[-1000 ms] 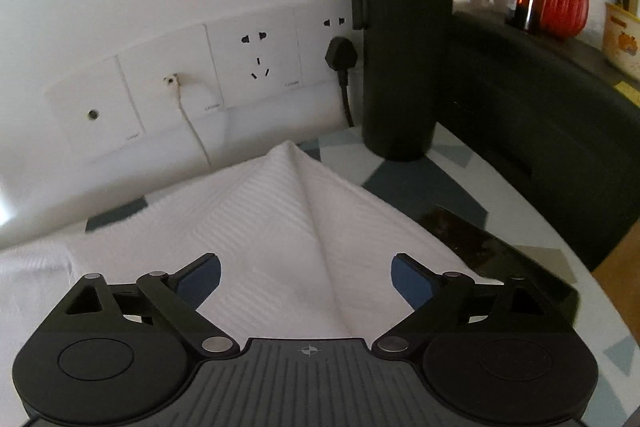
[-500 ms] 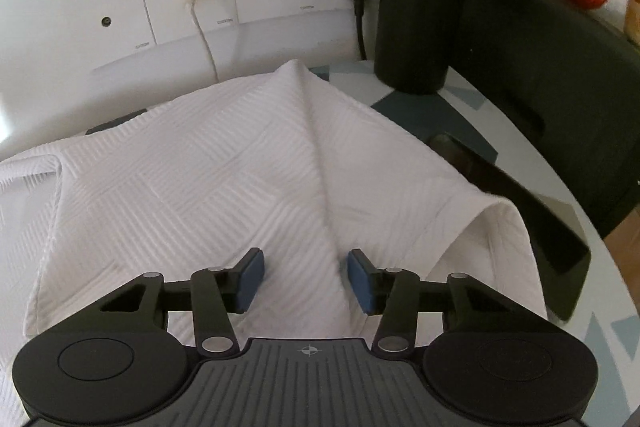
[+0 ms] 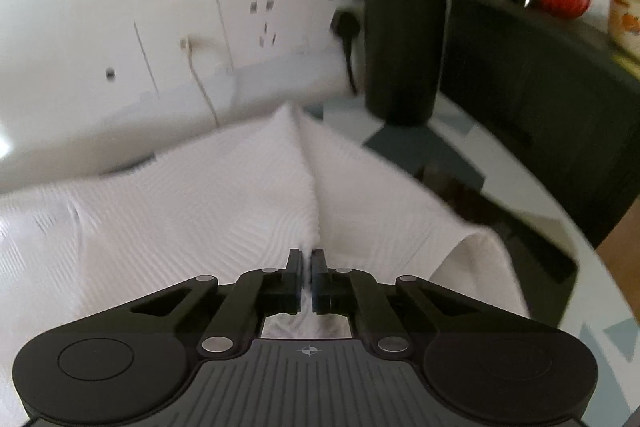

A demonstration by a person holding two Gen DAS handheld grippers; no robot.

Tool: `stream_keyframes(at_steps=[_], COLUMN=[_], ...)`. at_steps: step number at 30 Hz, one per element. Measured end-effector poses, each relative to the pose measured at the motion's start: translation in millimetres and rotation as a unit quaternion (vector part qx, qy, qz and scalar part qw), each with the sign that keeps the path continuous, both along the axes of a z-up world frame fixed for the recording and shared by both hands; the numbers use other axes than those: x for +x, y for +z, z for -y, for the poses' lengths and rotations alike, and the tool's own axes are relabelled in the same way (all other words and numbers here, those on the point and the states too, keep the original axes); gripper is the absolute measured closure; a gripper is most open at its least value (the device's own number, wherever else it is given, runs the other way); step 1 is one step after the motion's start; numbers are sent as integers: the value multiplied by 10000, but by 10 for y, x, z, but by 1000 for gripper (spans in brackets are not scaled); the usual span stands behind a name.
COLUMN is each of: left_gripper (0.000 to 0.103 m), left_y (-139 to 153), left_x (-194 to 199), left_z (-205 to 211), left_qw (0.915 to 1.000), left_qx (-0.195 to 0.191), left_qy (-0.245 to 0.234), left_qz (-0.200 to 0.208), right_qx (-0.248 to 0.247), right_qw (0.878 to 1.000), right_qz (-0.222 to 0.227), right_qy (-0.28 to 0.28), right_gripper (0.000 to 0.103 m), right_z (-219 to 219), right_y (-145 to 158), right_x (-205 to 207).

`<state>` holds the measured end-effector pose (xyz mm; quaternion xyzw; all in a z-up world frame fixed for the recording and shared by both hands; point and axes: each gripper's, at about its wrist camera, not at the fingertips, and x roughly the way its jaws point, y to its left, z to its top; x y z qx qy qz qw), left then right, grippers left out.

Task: Fold clothes
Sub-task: 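Pinch the collar fabric with the left gripper while the right gripper pinches and releases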

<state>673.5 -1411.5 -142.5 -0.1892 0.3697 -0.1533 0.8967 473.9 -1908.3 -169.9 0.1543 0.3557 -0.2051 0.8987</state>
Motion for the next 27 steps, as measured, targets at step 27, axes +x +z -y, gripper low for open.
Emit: stream_keyframes(at_steps=[27], left_gripper=[98], left_y=[-627], left_x=[78], left_z=[-150], left_qw=[9957], left_qx=[706], left_qy=[-183], left_qz=[-564], right_qx=[-725], right_qw=[9960], right_qz=[-516], right_qy=[-101], right_gripper=[77], right_z=[-87], right_y=[-85], right_x=[-224])
